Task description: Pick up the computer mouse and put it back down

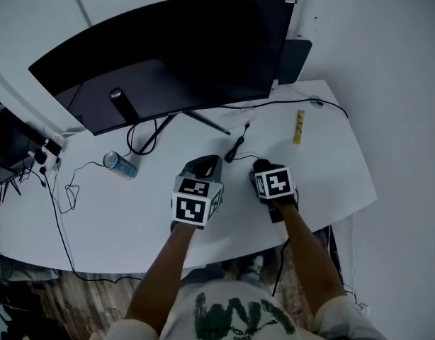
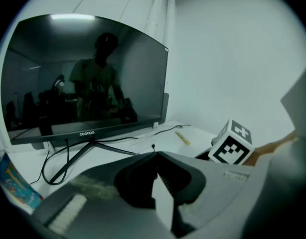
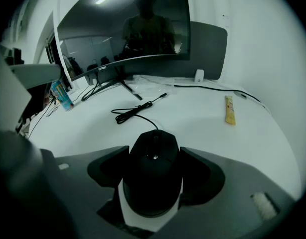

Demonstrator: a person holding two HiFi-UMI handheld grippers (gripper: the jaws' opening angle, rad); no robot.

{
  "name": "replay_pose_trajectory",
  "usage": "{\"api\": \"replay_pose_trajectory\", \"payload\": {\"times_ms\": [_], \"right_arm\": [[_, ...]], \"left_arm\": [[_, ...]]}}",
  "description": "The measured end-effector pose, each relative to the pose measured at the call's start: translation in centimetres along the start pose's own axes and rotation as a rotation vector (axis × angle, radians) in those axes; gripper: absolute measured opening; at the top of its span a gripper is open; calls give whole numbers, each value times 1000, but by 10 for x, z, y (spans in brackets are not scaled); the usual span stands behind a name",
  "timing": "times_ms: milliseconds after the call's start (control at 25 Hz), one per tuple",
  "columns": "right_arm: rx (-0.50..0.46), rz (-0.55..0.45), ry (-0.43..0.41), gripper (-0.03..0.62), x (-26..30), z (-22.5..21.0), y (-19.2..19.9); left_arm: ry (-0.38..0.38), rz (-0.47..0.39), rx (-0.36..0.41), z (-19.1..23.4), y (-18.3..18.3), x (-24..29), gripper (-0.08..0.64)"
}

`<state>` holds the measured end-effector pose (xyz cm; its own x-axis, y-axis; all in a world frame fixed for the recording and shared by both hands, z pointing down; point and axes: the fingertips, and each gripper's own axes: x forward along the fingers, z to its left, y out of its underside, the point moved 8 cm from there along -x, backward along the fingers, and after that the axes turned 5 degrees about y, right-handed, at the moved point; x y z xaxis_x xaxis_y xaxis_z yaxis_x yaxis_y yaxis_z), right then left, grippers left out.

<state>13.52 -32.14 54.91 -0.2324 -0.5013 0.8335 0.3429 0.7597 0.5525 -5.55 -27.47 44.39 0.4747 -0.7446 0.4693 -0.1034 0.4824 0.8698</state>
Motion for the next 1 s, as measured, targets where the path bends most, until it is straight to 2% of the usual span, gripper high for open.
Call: {"api": "replay_pose_trajectory", "payload": {"times_ms": [200, 600, 1000], "right_arm": [[18, -69, -29, 316, -19, 0, -7], [-21, -244, -106, 318, -74, 9, -44], [-81, -408, -133, 316, -132, 17, -75]], "left_arm": [[-27, -20, 5, -1, -8, -11, 2], [-62, -66, 32, -10, -29, -34, 2], [-106, -129, 58, -19, -53, -59, 2]]}}
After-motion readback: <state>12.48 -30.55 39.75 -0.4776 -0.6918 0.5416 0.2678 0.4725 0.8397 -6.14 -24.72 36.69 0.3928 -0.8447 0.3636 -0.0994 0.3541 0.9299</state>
